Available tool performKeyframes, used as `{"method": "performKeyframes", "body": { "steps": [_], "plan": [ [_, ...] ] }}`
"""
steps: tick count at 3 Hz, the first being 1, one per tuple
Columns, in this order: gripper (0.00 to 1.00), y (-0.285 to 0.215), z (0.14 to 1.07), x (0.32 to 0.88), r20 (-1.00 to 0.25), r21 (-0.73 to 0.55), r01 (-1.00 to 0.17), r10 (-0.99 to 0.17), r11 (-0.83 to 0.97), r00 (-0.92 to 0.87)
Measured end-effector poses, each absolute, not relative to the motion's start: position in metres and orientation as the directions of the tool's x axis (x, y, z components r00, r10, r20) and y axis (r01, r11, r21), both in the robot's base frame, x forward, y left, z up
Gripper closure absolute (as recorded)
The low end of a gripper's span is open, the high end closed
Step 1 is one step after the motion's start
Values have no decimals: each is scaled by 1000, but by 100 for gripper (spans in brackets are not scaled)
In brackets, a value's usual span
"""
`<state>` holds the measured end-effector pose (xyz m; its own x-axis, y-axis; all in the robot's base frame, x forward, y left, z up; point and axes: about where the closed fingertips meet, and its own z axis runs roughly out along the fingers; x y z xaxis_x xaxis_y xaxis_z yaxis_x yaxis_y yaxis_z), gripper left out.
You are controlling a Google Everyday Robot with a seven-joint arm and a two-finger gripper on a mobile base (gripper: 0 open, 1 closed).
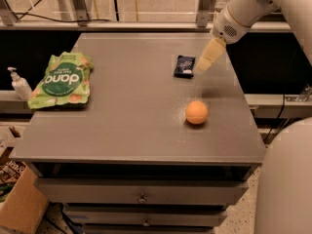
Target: Move rxbar blueberry near green rice chip bag
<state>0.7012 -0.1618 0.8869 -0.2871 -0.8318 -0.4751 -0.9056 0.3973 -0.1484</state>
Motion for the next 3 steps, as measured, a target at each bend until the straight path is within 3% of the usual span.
{"method": "performKeyframes", "body": {
  "steps": [3],
  "plan": [
    [0, -142, 845, 737, -515, -179, -878, -803, 443, -301]
  ]
}}
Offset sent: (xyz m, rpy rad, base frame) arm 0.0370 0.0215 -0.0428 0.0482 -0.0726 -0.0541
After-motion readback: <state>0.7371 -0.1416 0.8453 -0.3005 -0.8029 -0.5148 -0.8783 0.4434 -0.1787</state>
